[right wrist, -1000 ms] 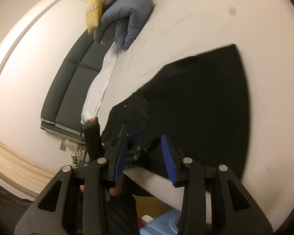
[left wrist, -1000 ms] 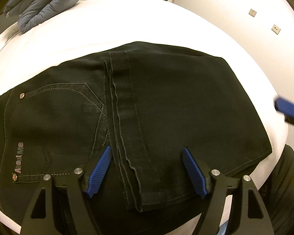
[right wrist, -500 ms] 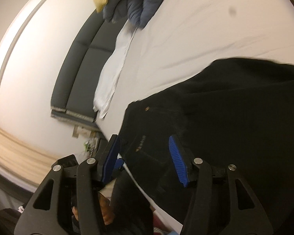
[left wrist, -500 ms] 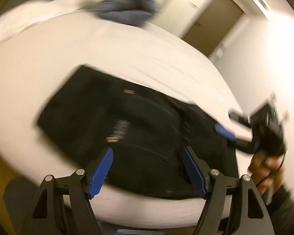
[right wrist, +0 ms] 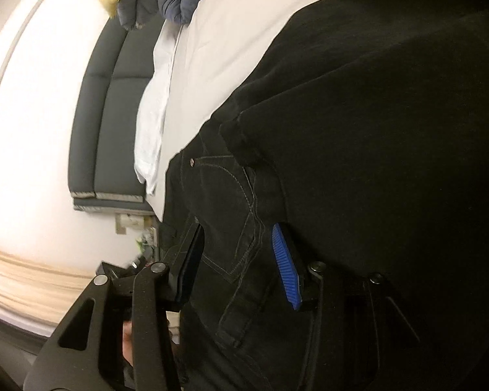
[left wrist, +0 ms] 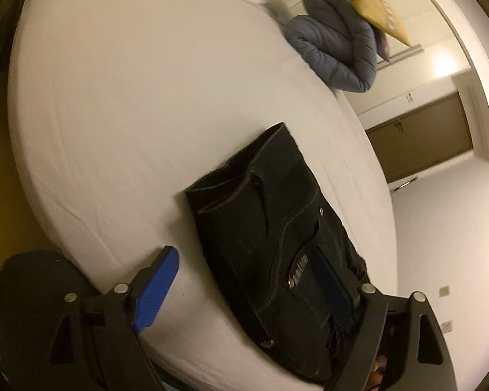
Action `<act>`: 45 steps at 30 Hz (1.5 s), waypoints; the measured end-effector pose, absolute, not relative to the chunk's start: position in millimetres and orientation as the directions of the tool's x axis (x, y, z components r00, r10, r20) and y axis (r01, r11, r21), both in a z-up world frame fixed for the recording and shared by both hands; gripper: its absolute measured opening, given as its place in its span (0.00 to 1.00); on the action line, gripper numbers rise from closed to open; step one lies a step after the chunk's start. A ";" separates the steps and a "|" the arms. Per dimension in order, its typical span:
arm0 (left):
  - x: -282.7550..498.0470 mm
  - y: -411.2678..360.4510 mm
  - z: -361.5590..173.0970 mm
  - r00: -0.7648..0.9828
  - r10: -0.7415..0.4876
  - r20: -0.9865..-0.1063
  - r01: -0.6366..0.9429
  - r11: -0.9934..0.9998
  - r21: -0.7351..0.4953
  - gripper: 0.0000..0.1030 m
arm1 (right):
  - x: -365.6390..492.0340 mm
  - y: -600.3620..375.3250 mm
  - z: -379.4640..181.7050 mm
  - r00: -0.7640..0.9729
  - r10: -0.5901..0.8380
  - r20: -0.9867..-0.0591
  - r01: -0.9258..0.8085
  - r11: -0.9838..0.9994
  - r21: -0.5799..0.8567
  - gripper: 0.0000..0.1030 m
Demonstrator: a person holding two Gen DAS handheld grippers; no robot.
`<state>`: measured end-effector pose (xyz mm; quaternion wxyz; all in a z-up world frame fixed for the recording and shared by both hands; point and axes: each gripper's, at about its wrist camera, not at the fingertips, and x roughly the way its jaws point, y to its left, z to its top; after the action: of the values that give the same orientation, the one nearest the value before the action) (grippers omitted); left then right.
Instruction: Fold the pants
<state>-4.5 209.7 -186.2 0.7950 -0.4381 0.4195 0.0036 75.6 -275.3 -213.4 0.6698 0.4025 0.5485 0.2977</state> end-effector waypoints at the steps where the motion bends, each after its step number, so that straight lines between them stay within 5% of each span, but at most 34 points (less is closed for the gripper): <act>1: -1.3 210.3 -190.2 0.648 -0.371 -0.666 -0.375 0.606 -0.702 0.82 | 74.6 -275.2 -213.4 0.222 0.838 -0.498 0.040 0.502 0.864 0.42; 6: 11.6 215.6 -198.2 0.659 -0.421 -0.624 -0.368 0.543 -0.755 0.81 | 75.4 -274.1 -210.8 0.222 0.838 -0.498 0.045 0.502 0.864 0.42; 10: 23.3 217.3 -205.2 0.635 -0.475 -0.609 -0.378 0.496 -0.782 0.27 | 74.4 -271.4 -208.2 0.216 0.832 -0.512 0.045 0.515 0.856 0.42; 11: 24.1 217.3 -206.3 0.629 -0.486 -0.607 -0.378 0.491 -0.785 0.22 | 75.4 -269.4 -207.6 0.214 0.830 -0.516 0.046 0.519 0.854 0.42; 32: 44.3 94.9 -82.5 0.689 -0.409 -0.598 0.002 0.827 -0.563 0.15 | 72.4 -241.5 -197.4 0.231 0.787 -0.572 0.018 0.584 0.811 0.43; 37: 39.1 29.6 -67.8 0.669 -0.419 -0.614 0.148 0.885 -0.443 0.15 | 69.8 -281.9 -167.3 0.329 0.783 -0.528 0.042 0.546 0.837 0.74; 42: 33.0 -47.2 -79.0 0.616 -0.418 -0.667 0.283 0.908 -0.307 0.15 | 68.6 -320.4 -131.7 0.351 0.839 -0.416 0.009 0.441 0.898 0.79; 45: 22.7 -85.0 -93.3 0.578 -0.406 -0.707 0.351 0.907 -0.233 0.15 | 62.8 -331.9 -114.6 0.356 0.831 -0.426 -0.044 0.470 0.881 0.81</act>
<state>22.7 -85.0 -93.3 0.8877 -0.0338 0.4066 -0.2133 62.8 -331.9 -114.6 0.7125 0.4129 0.4770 0.3070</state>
